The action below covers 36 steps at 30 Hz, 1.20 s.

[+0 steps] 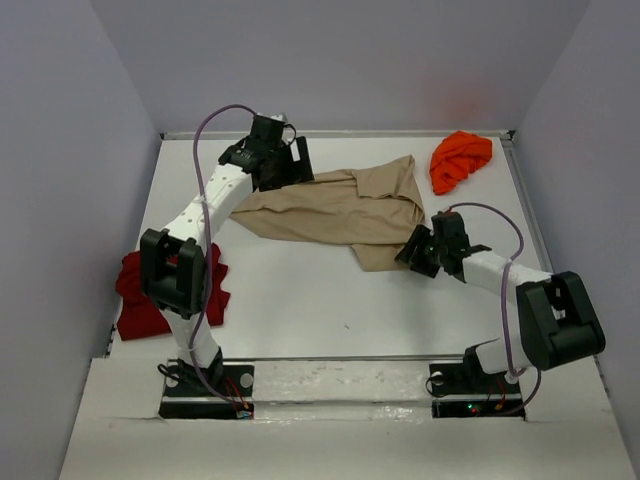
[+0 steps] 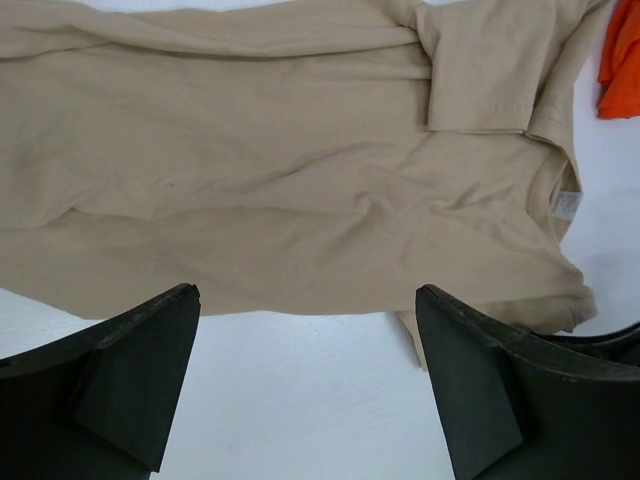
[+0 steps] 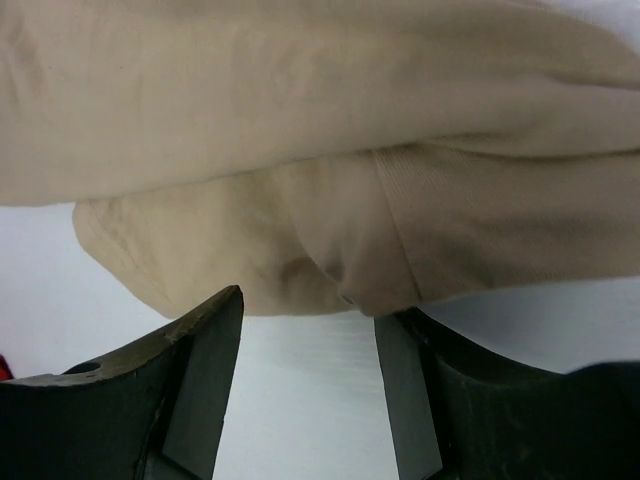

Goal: Fold and stack the t-shirts
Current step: Flatten out the tshirt

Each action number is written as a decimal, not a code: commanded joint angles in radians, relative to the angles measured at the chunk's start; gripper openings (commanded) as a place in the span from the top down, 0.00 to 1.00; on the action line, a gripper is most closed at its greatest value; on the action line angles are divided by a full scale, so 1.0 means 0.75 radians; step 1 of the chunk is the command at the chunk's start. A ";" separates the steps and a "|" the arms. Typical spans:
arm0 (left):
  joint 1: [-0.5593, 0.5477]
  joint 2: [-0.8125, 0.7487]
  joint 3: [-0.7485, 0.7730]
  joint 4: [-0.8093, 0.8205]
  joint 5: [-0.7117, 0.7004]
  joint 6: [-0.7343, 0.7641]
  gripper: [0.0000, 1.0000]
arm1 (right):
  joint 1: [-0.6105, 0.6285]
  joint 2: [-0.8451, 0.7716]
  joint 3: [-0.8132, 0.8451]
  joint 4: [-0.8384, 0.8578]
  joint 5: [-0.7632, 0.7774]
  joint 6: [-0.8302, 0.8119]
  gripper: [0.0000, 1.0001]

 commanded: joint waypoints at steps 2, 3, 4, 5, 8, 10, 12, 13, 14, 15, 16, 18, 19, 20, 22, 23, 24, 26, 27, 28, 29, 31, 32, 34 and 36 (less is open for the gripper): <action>-0.022 -0.107 -0.026 0.019 0.009 0.026 0.01 | -0.005 0.099 0.084 0.105 0.013 -0.047 0.39; -0.024 -0.123 -0.032 0.021 0.003 0.026 0.01 | -0.005 0.140 0.094 0.114 0.015 -0.051 0.40; -0.024 -0.129 -0.034 0.021 -0.006 0.030 0.01 | -0.005 0.182 0.112 0.112 0.009 -0.061 0.41; -0.024 -0.137 -0.032 0.019 -0.008 0.032 0.01 | -0.005 0.197 0.118 0.122 0.004 -0.063 0.42; -0.024 -0.164 -0.034 0.004 -0.048 0.042 0.01 | -0.005 0.246 0.135 0.189 -0.012 -0.057 0.70; -0.026 -0.168 -0.048 0.000 -0.065 0.044 0.01 | -0.005 0.254 0.135 0.191 -0.020 -0.057 0.89; -0.027 -0.164 -0.087 -0.002 -0.085 0.040 0.01 | -0.005 0.197 0.102 0.191 -0.016 -0.049 1.00; -0.029 -0.164 -0.106 0.004 -0.085 0.038 0.01 | 0.033 0.159 0.090 0.181 0.033 -0.049 1.00; -0.029 -0.166 -0.122 0.010 -0.090 0.036 0.01 | 0.058 0.059 0.082 0.157 0.092 -0.047 1.00; -0.029 -0.166 -0.134 0.017 -0.088 0.032 0.01 | 0.091 0.003 0.082 0.132 0.159 -0.045 1.00; -0.031 -0.166 -0.159 0.041 -0.083 0.028 0.01 | 0.123 -0.048 0.098 0.029 0.251 -0.047 1.00; -0.041 -0.156 -0.175 0.049 -0.088 0.026 0.01 | 0.205 -0.152 0.137 -0.100 0.464 -0.049 1.00; -0.055 -0.131 -0.173 0.037 -0.094 0.028 0.01 | 0.218 -0.173 0.161 -0.140 0.572 -0.049 1.00; -0.063 -0.121 -0.167 0.025 -0.108 0.026 0.01 | 0.232 -0.189 0.210 -0.168 0.618 -0.055 1.00; -0.082 -0.115 -0.177 0.015 -0.110 0.020 0.01 | 0.271 -0.206 0.257 -0.213 0.697 -0.073 1.00; -0.094 -0.127 -0.202 0.019 -0.157 0.012 0.01 | 0.287 -0.202 0.316 -0.270 0.801 -0.082 1.00; -0.098 -0.135 -0.230 0.025 -0.159 0.009 0.01 | 0.330 -0.179 0.343 -0.334 0.859 -0.084 1.00; -0.108 -0.176 -0.261 0.033 -0.182 0.005 0.01 | 0.359 -0.161 0.386 -0.389 0.972 -0.068 1.00; -0.116 -0.188 -0.294 0.037 -0.198 0.003 0.01 | 0.412 -0.159 0.413 -0.440 1.004 -0.053 1.00; -0.121 -0.201 -0.310 0.035 -0.200 0.001 0.01 | 0.445 -0.175 0.415 -0.467 1.053 -0.025 1.00; -0.129 -0.229 -0.328 0.041 -0.200 -0.001 0.01 | 0.473 -0.191 0.409 -0.479 1.122 0.028 1.00; -0.137 -0.274 -0.392 0.059 -0.202 -0.007 0.01 | 0.541 -0.258 0.360 -0.496 1.174 0.098 1.00; -0.141 -0.285 -0.412 0.066 -0.200 -0.009 0.01 | 0.563 -0.281 0.336 -0.496 1.184 0.153 1.00; -0.151 -0.309 -0.459 0.080 -0.206 -0.009 0.01 | 0.633 -0.314 0.305 -0.540 1.248 0.204 1.00; -0.157 -0.332 -0.480 0.080 -0.233 -0.011 0.01 | 0.770 -0.339 0.305 -0.588 1.382 0.276 1.00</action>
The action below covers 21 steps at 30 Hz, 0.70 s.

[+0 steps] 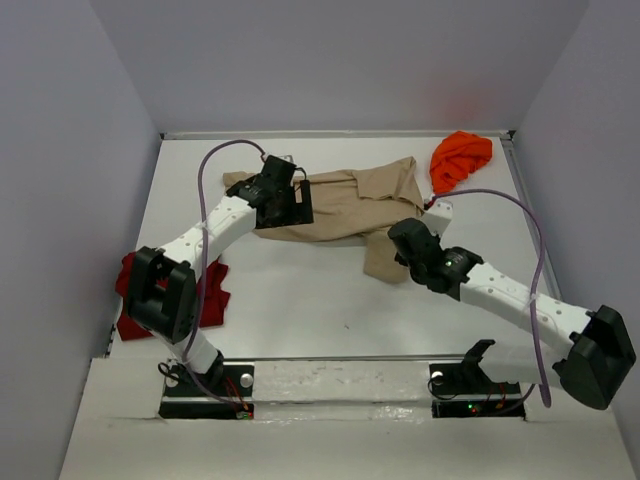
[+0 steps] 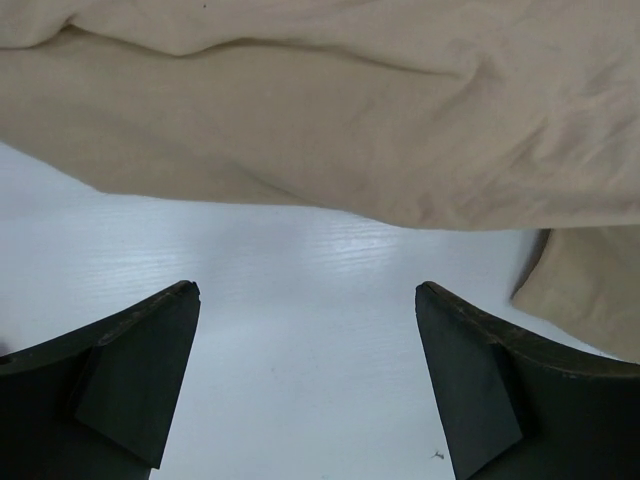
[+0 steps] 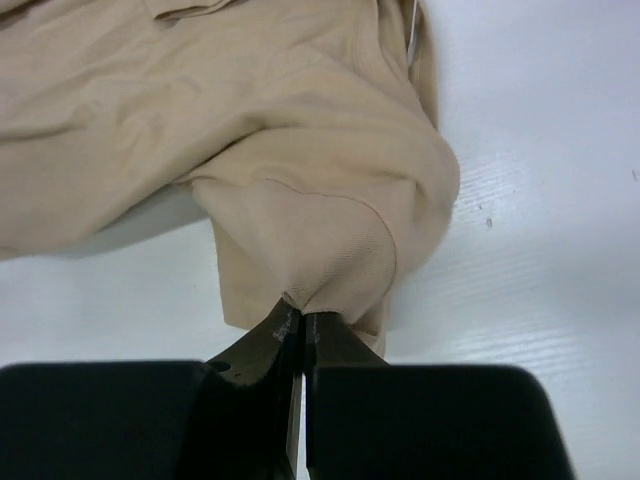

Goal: Fold and stack the t-shirts
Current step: Flatten out the tshirt

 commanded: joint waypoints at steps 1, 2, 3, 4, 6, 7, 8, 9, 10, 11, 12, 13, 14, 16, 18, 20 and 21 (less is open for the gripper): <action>-0.024 -0.124 -0.050 0.043 -0.059 -0.006 0.01 | 0.228 -0.083 0.014 -0.194 0.384 0.216 1.00; -0.030 -0.128 -0.060 0.043 -0.059 -0.008 0.01 | 0.261 -0.077 0.034 -0.223 0.409 0.243 1.00; -0.038 -0.136 -0.071 0.043 -0.063 -0.012 0.01 | 0.291 -0.067 0.059 -0.264 0.436 0.277 1.00; -0.052 -0.153 -0.085 0.043 -0.069 -0.013 0.01 | 0.326 -0.034 0.112 -0.376 0.501 0.322 1.00; -0.065 -0.169 -0.101 0.041 -0.094 -0.019 0.01 | 0.418 0.007 0.169 -0.511 0.550 0.508 1.00; -0.067 -0.185 -0.114 0.043 -0.096 -0.023 0.01 | 0.443 0.058 0.228 -0.655 0.577 0.655 1.00; -0.069 -0.194 -0.120 0.043 -0.096 -0.021 0.01 | 0.469 0.087 0.229 -0.732 0.595 0.741 1.00; -0.069 -0.200 -0.122 0.045 -0.100 -0.025 0.01 | 0.504 0.119 0.283 -0.809 0.622 0.833 1.00; -0.067 -0.208 -0.134 0.045 -0.102 -0.027 0.01 | 0.585 0.193 0.314 -1.031 0.652 0.968 1.00; -0.067 -0.222 -0.136 0.049 -0.104 -0.027 0.01 | 0.618 0.236 0.349 -1.169 0.693 1.257 1.00; -0.069 -0.226 -0.138 0.043 -0.110 -0.021 0.01 | 0.647 0.283 0.416 -1.288 0.704 1.385 1.00; -0.067 -0.231 -0.138 0.043 -0.119 -0.017 0.01 | 0.688 0.356 0.439 -1.394 0.722 1.407 1.00; -0.069 -0.233 -0.140 0.043 -0.125 -0.013 0.01 | 0.688 0.377 0.447 -1.393 0.720 1.407 1.00; -0.071 -0.229 -0.140 0.035 -0.117 -0.004 0.01 | 0.688 0.400 0.454 -1.391 0.700 1.423 1.00; -0.073 -0.231 -0.142 0.035 -0.115 -0.006 0.01 | 0.674 0.449 0.517 -1.391 0.704 1.352 1.00; -0.077 -0.245 -0.155 0.039 -0.117 -0.015 0.01 | 0.662 0.461 0.554 -1.391 0.708 1.331 1.00; -0.077 -0.249 -0.161 0.043 -0.119 -0.017 0.01 | 0.644 0.443 0.552 -1.389 0.698 1.339 1.00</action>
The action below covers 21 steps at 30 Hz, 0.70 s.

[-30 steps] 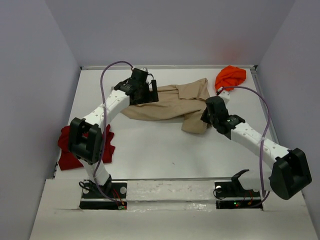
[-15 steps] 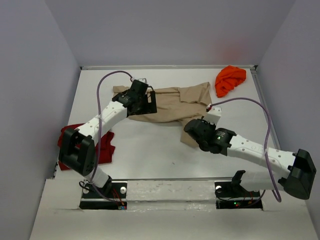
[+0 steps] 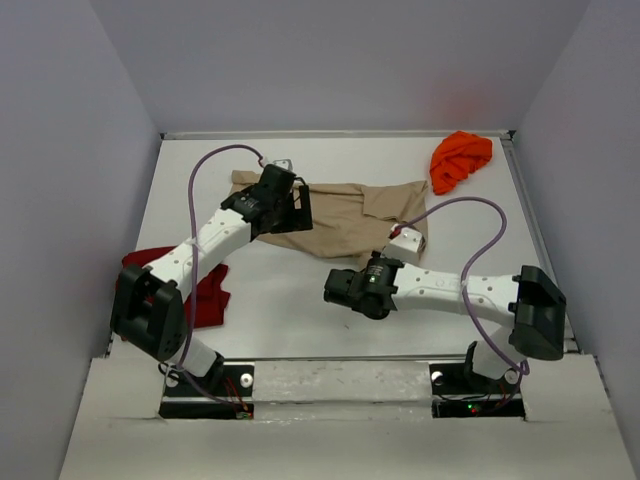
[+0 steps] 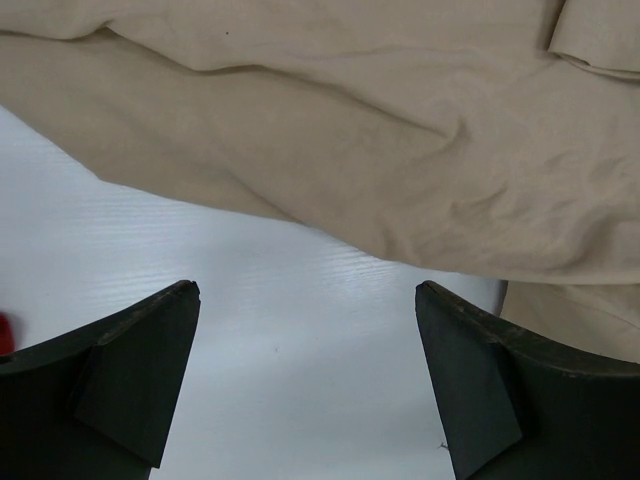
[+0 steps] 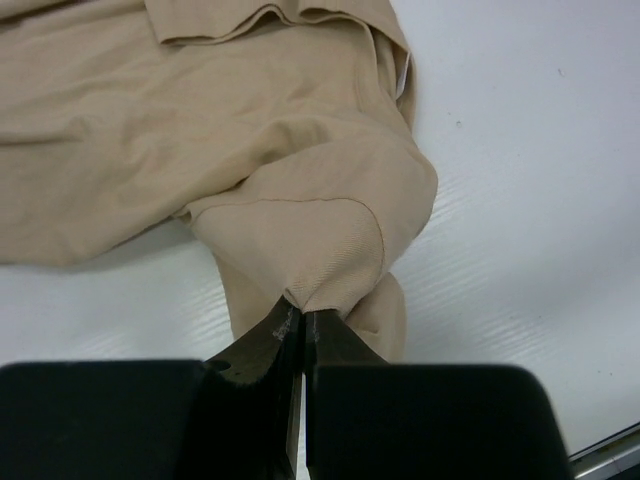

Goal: Fold and stack the t-shirts
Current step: Flatten out the tshirt

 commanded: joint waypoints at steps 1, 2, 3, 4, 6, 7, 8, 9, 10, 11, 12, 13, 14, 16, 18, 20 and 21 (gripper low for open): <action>-0.010 -0.083 -0.037 0.014 -0.028 0.000 0.01 | -0.033 -0.040 0.089 -0.305 0.129 0.142 1.00; -0.012 -0.085 -0.039 0.016 -0.028 -0.002 0.01 | -0.049 -0.063 0.075 -0.303 0.125 0.142 1.00; -0.012 -0.085 -0.043 0.016 -0.024 -0.004 0.01 | -0.061 -0.103 0.060 -0.303 0.112 0.142 1.00; -0.012 -0.087 -0.045 0.016 -0.021 -0.004 0.01 | -0.061 -0.128 0.046 -0.305 0.102 0.140 1.00; -0.010 -0.083 -0.043 0.021 -0.017 -0.002 0.01 | -0.073 -0.210 -0.034 -0.297 0.071 0.161 1.00; -0.012 -0.077 -0.041 0.021 -0.013 0.000 0.01 | -0.104 -0.228 -0.056 -0.282 0.053 0.147 1.00; -0.012 -0.070 -0.037 0.023 -0.007 0.002 0.01 | -0.131 -0.239 -0.087 -0.270 0.020 0.086 0.88; -0.014 -0.062 -0.033 0.027 -0.005 0.000 0.01 | -0.151 -0.245 -0.097 -0.254 0.012 0.031 0.87; -0.014 -0.048 -0.020 0.031 0.001 0.000 0.01 | -0.208 -0.253 -0.105 -0.168 0.006 -0.073 0.53; -0.016 -0.040 -0.014 0.033 0.009 0.002 0.01 | -0.245 -0.249 -0.107 -0.155 -0.012 -0.147 0.37; -0.022 -0.034 -0.002 0.037 0.011 -0.002 0.01 | -0.306 -0.247 -0.116 -0.131 -0.011 -0.178 0.24; -0.026 -0.021 0.002 0.039 0.017 -0.002 0.01 | -0.337 -0.249 -0.124 -0.123 -0.009 -0.219 0.22; -0.034 -0.015 0.008 0.041 0.021 -0.004 0.01 | -0.362 -0.257 -0.134 -0.096 -0.008 -0.258 0.23; -0.044 -0.001 0.023 0.041 0.022 -0.004 0.01 | -0.445 -0.296 -0.159 -0.019 -0.025 -0.358 0.25; -0.053 0.003 0.031 0.035 0.017 -0.004 0.01 | -0.478 -0.325 -0.179 0.031 -0.025 -0.393 0.24; -0.055 0.009 0.035 0.031 0.009 -0.002 0.01 | -0.533 -0.365 -0.201 0.053 -0.021 -0.446 0.22; -0.057 0.013 0.037 0.029 0.007 -0.004 0.01 | -0.560 -0.380 -0.206 0.114 -0.021 -0.493 0.21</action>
